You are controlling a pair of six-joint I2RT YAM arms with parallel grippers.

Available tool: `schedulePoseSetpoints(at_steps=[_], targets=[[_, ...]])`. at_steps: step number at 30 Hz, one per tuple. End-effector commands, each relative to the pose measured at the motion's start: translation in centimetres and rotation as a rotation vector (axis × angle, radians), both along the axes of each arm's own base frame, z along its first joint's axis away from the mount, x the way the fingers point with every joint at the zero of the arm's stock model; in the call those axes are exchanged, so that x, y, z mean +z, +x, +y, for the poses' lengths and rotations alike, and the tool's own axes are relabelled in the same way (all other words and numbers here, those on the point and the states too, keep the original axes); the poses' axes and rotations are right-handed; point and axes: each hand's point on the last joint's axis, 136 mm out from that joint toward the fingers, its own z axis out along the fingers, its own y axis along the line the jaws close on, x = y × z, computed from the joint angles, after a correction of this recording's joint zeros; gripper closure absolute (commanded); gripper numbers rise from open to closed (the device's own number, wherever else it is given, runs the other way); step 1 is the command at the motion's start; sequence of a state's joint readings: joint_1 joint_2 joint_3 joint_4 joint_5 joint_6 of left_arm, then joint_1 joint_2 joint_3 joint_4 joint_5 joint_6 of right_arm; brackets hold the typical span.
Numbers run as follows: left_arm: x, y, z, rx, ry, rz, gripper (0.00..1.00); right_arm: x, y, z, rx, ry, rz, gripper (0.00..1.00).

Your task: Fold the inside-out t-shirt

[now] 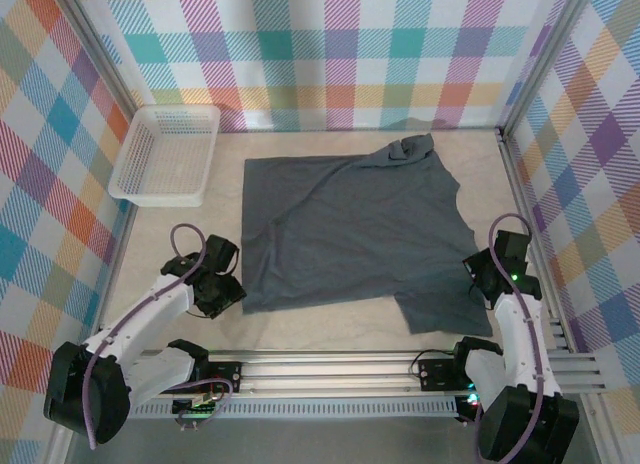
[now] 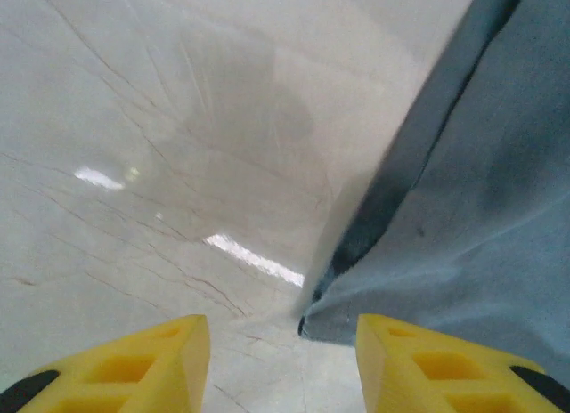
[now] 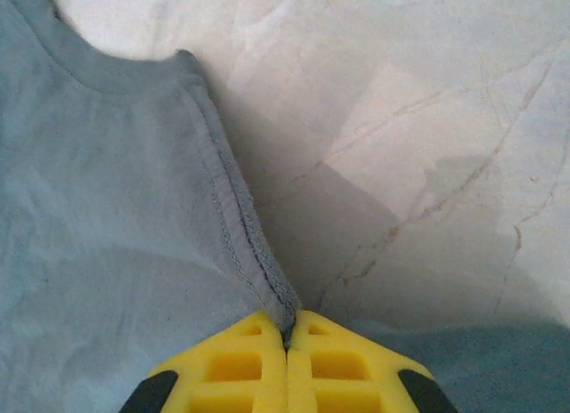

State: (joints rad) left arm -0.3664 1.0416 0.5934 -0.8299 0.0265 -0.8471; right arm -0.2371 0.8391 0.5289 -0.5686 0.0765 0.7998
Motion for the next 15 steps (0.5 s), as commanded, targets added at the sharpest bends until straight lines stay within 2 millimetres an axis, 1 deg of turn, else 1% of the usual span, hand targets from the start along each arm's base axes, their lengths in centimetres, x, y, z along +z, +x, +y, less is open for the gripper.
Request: schedulePoseSetpoints(at_steps=[1,3,4,6,11,13,15], targets=[[-0.5,0.4,-3.5,-0.007,-0.187,0.0,0.57,-1.4,-0.9,0.4,-0.007,0.037,0.047,1.0],[-0.9,0.1,-3.6,-0.003,-0.196,0.014,0.64,-1.5,-0.7,0.5,-0.002,0.045,0.047,1.0],[-1.1,-0.1,-3.4,0.0,-0.188,0.02,0.65,-1.6,-0.6,0.5,0.001,0.045,0.05,1.0],[-1.6,-0.6,-2.9,0.005,-0.162,0.045,0.64,-1.6,-0.6,0.5,0.0,0.043,0.053,1.0],[-2.9,-1.5,-2.9,-0.008,-0.152,0.11,0.58,-1.5,-0.5,0.3,-0.004,0.036,0.051,1.0],[-3.0,-1.5,-3.2,-0.02,-0.163,0.118,0.59,-1.5,-0.6,0.3,-0.005,0.034,0.054,1.0],[-3.1,-1.5,-3.5,-0.029,-0.173,0.127,0.62,-1.7,-0.7,0.3,-0.007,0.034,0.062,1.0]])
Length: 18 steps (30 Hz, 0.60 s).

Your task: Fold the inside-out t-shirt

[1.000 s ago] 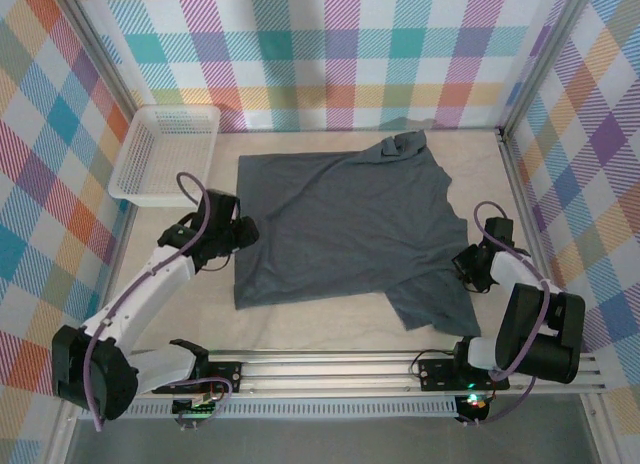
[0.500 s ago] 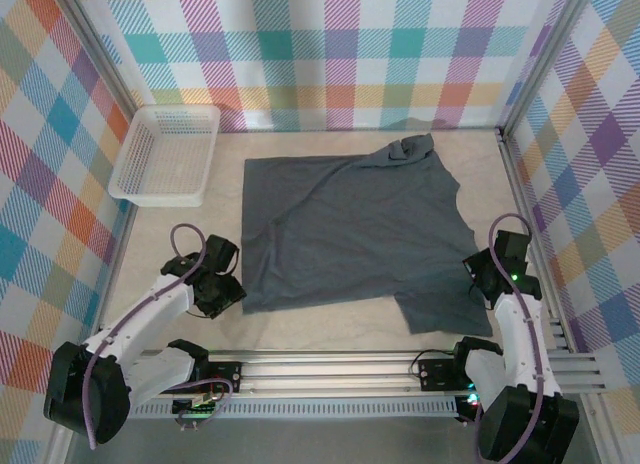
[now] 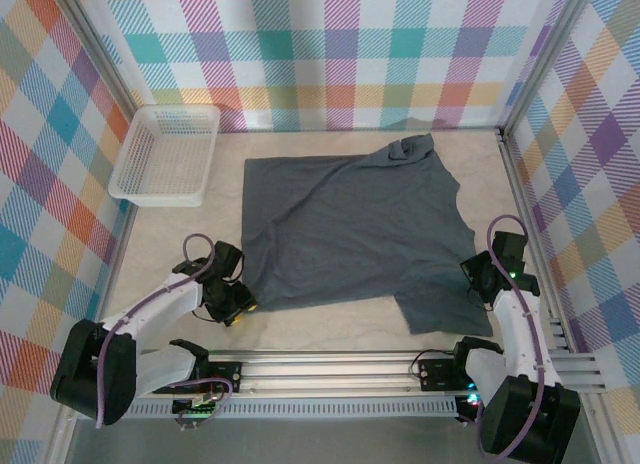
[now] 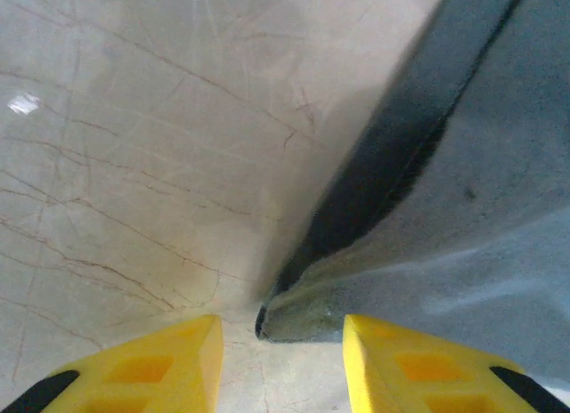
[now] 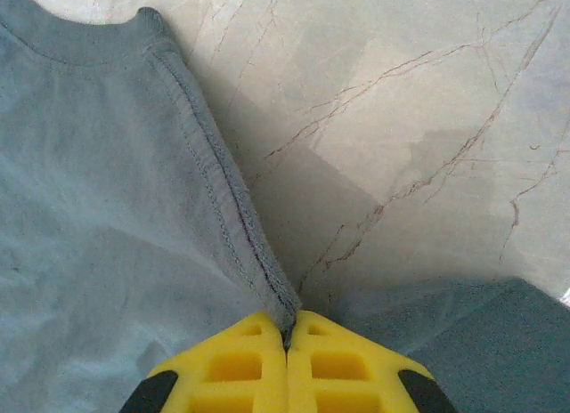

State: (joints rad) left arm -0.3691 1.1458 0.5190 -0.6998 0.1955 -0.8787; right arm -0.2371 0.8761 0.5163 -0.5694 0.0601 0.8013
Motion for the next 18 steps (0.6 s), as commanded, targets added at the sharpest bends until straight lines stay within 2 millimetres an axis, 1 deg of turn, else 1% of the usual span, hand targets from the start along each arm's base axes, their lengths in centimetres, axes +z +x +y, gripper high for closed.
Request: schedulePoseSetpoints(at_steps=[1,6,11,13,15,16,18], targets=[[-0.2,-0.3,-0.8,-0.028,-0.034,0.017,0.63,-0.4,-0.4,-0.1,-0.014,0.007,0.016,1.0],[0.0,0.5,-1.0,-0.017,-0.041,-0.01,0.74,-0.7,-0.6,0.1,-0.01,0.016,0.021,1.0],[-0.1,0.7,-0.1,-0.022,0.021,-0.017,0.81,-0.5,-0.7,0.1,-0.009,0.011,0.016,1.0],[-0.3,0.7,0.1,-0.018,0.028,-0.014,0.86,-0.4,-0.7,0.1,-0.008,0.011,0.013,1.0],[-0.3,0.8,0.0,-0.015,0.026,-0.019,0.96,-0.3,-0.7,0.0,-0.012,0.006,0.016,1.0],[-0.2,0.9,0.1,-0.012,0.034,-0.022,1.0,-0.3,-0.8,-0.1,-0.015,0.002,0.017,1.0],[0.8,1.0,1.3,-0.011,0.099,-0.036,1.0,-0.4,-1.7,-0.4,-0.044,-0.01,0.051,1.0]])
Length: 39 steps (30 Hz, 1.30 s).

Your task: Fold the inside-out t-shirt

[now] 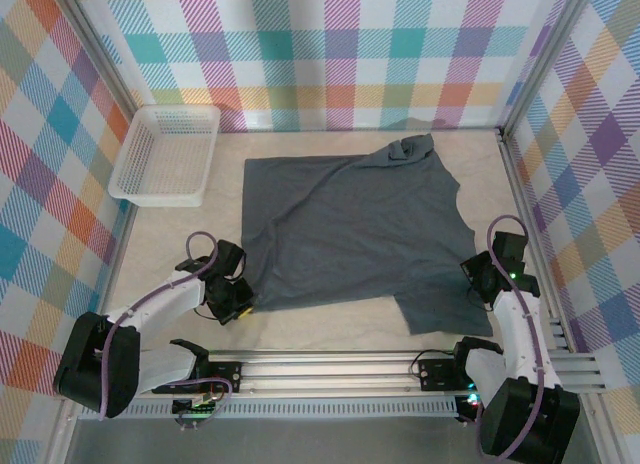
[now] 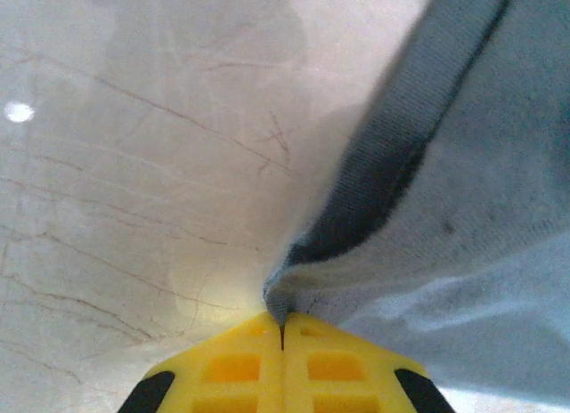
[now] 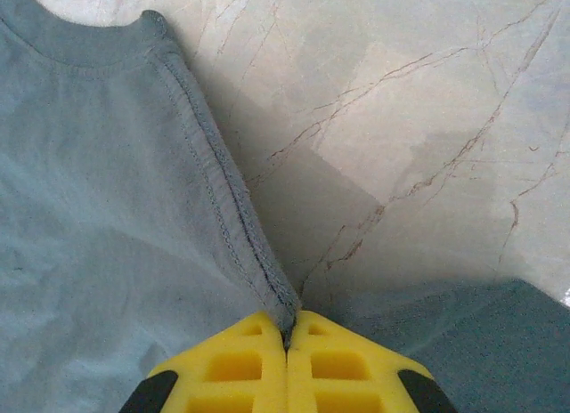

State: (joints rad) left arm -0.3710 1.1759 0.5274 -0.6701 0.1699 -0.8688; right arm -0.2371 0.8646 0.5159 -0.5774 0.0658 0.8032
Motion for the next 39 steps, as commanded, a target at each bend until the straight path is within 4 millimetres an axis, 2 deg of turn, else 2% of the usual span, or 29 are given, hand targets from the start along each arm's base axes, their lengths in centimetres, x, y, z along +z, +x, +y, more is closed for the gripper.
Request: schedulePoseSetpoints(at_steps=[1,3,4,6,9,11,17,21,24,28,34,39], targets=[[1.8,0.0,2.3,-0.003,0.134,-0.025,1.0,-0.8,-2.4,-0.5,-0.058,-0.015,0.084,1.0],[3.4,0.0,4.1,0.0,0.228,-0.057,1.0,-1.7,-4.3,-0.6,-0.088,-0.023,0.129,1.0],[3.7,0.0,4.4,-0.011,0.237,-0.071,1.0,-2.2,-5.1,-0.4,-0.088,-0.023,0.138,1.0],[3.7,0.3,3.5,-0.035,0.194,-0.087,1.0,-2.7,-6.0,-0.1,-0.086,-0.02,0.137,1.0],[3.5,0.9,2.2,-0.055,0.137,-0.085,1.0,-2.3,-5.7,0.3,-0.063,-0.005,0.108,1.0],[4.3,2.1,1.7,-0.065,0.123,-0.117,1.0,-1.6,-5.1,0.4,-0.053,0.002,0.091,1.0],[9.6,8.6,1.9,-0.077,0.191,-0.283,1.0,2.3,-1.1,-0.2,-0.022,-0.015,-0.007,1.0],[10.3,12.8,2.0,-0.059,0.207,-0.308,1.0,3.8,1.9,-1.0,-0.019,-0.027,-0.048,1.0],[9.5,14.5,1.9,-0.058,0.212,-0.298,1.0,3.3,3.5,-0.9,-0.001,-0.009,-0.036,1.0],[7.8,14.3,2.6,-0.045,0.246,-0.244,1.0,2.9,4.8,-0.8,0.03,0.005,-0.014,1.0],[5.9,12.0,5.5,0.039,0.288,-0.173,1.0,3.6,6.0,-1.2,0.011,0.004,-0.035,1.0],[5.0,11.8,5.1,0.046,0.226,-0.173,1.0,2.9,7.3,-1.3,0.024,0.0,-0.018,1.0]])
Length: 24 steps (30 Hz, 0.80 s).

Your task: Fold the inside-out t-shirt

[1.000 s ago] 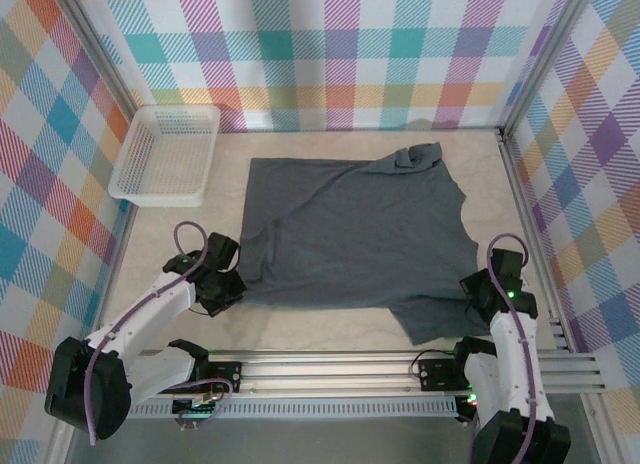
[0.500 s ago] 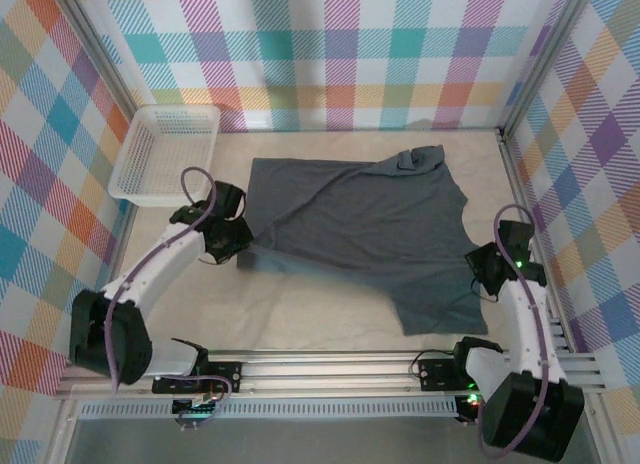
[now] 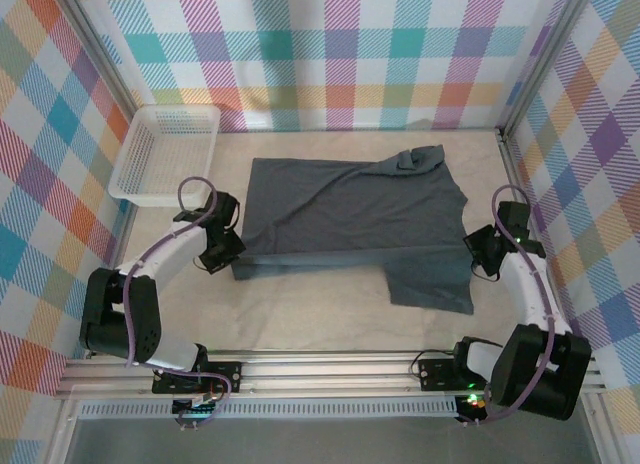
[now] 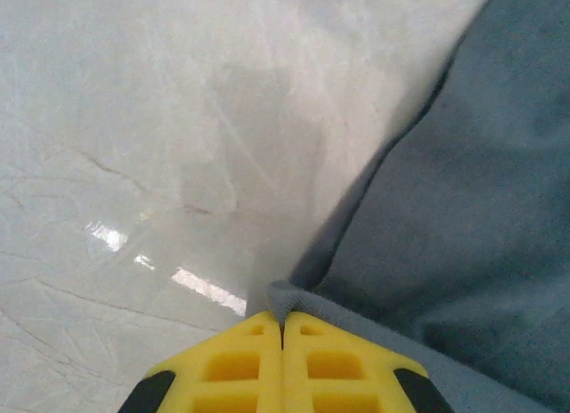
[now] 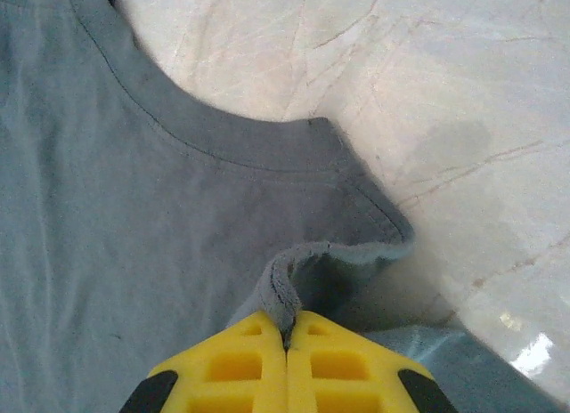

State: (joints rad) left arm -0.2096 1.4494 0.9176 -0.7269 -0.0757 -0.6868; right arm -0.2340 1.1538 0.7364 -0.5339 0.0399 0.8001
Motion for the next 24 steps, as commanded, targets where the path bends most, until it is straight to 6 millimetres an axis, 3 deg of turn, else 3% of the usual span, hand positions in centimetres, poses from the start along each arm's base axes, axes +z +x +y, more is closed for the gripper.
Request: schedulePoseSetpoints(at_steps=[1,7,10,12,13,15,19,22,24], targets=[[0.1,0.6,-0.3,0.004,-0.036,-0.024,1.0,0.4,2.0,-0.6,0.006,-0.032,-0.028,1.0],[-0.4,3.9,-2.2,-0.054,-0.111,-0.078,1.0,-3.4,3.6,-1.1,0.044,-0.063,0.037,1.0],[-0.6,5.4,-2.8,-0.097,-0.114,-0.103,0.92,-5.2,3.5,-1.7,0.037,-0.081,0.103,0.98],[-0.8,5.8,-2.9,-0.111,-0.112,-0.108,0.87,-5.5,3.6,-1.4,0.046,-0.063,0.111,0.86],[-0.9,5.8,-2.8,-0.112,-0.105,-0.11,0.84,-5.2,3.7,-1.1,0.055,-0.053,0.103,0.74],[-0.6,5.8,-2.5,-0.113,-0.089,-0.124,0.74,-4.2,3.1,-1.1,0.053,-0.056,0.094,0.61],[2.0,5.5,-1.4,-0.102,-0.044,-0.213,0.52,-2.2,-1.6,-1.7,-0.071,-0.102,0.096,0.48],[5.5,5.4,-1.7,-0.135,-0.038,-0.324,0.4,-2.4,-5.3,-0.6,-0.073,-0.079,0.101,0.46],[7.8,5.1,-2.7,-0.194,-0.02,-0.39,0.35,-3.6,-7.7,0.5,-0.061,-0.034,0.153,0.46]])
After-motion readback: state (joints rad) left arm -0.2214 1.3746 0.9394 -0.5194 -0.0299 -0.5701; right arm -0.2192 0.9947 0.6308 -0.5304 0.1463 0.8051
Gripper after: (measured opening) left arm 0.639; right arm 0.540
